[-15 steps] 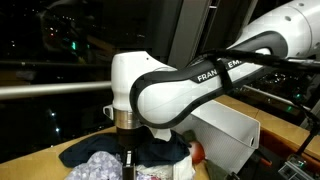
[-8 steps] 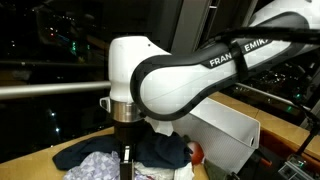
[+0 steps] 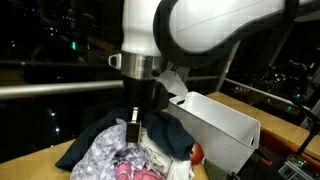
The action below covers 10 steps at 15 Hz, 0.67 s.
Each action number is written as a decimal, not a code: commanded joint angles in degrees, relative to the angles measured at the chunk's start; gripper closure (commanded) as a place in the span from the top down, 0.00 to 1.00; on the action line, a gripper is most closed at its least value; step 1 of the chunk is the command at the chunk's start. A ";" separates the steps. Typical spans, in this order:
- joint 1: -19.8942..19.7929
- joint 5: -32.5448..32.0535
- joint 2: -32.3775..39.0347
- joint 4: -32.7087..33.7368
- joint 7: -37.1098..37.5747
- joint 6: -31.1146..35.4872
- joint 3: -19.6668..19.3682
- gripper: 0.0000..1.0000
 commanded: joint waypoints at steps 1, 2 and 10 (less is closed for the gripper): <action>-1.85 -0.77 -11.12 -8.59 1.13 0.12 -1.25 0.00; -3.07 -1.33 -13.37 -9.52 1.75 -0.43 -0.88 0.00; -12.48 -0.53 -33.07 -21.41 2.19 -1.01 -2.78 0.00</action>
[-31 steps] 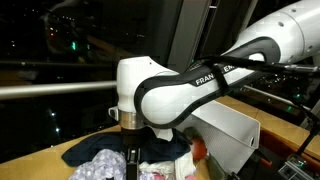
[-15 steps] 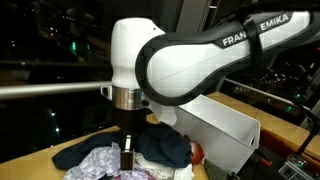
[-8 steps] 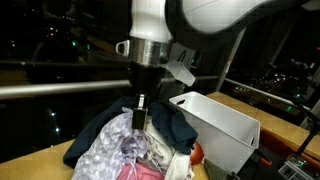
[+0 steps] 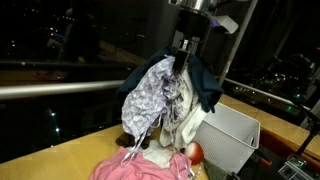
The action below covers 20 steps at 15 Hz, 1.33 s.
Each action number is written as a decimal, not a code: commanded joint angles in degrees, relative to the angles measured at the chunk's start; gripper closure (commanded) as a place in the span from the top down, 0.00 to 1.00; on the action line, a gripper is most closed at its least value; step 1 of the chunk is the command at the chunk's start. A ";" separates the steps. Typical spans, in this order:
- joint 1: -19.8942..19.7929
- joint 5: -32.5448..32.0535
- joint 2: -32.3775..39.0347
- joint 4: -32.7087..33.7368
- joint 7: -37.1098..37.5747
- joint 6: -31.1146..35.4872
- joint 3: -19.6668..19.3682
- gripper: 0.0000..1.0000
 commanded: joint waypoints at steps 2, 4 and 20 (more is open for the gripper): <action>-5.17 -0.31 -14.11 -10.00 0.62 -1.16 -1.52 0.00; -7.33 -0.32 -19.45 -13.13 0.24 -2.07 -2.34 0.00; -13.13 -3.51 -35.36 -11.59 -0.69 -16.57 -4.94 0.00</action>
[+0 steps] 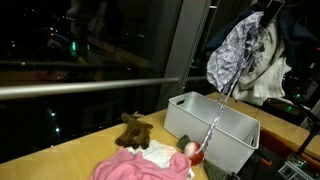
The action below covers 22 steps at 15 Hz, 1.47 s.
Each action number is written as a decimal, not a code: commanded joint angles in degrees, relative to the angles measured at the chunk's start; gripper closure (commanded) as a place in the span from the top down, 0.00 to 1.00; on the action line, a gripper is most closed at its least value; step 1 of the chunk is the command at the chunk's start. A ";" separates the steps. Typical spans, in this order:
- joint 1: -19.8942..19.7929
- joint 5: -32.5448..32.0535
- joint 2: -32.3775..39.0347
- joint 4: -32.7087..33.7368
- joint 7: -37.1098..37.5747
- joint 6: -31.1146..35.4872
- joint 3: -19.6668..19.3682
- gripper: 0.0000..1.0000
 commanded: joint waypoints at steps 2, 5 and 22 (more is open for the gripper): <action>-0.12 -2.64 2.86 10.36 -0.55 -7.23 0.77 0.00; -0.50 -4.03 5.64 17.21 -1.10 -10.75 0.46 0.00; -3.05 -6.46 17.76 36.94 -5.79 -18.06 -2.63 0.00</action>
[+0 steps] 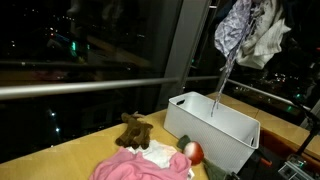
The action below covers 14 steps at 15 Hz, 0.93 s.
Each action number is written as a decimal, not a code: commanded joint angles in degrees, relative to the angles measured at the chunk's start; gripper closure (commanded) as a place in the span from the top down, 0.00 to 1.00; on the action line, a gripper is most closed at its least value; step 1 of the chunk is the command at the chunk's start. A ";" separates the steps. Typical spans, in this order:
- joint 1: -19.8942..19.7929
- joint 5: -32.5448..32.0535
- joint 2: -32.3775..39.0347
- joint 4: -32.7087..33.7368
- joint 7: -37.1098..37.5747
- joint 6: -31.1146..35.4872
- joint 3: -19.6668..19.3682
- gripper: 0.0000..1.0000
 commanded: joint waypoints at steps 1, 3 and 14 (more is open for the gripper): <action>0.17 -1.21 2.95 3.80 -1.60 -1.76 -0.16 0.00; 0.14 -1.24 3.23 3.98 -1.78 -1.99 -0.21 0.00; 1.94 1.39 6.16 -7.06 -0.10 5.95 1.59 0.00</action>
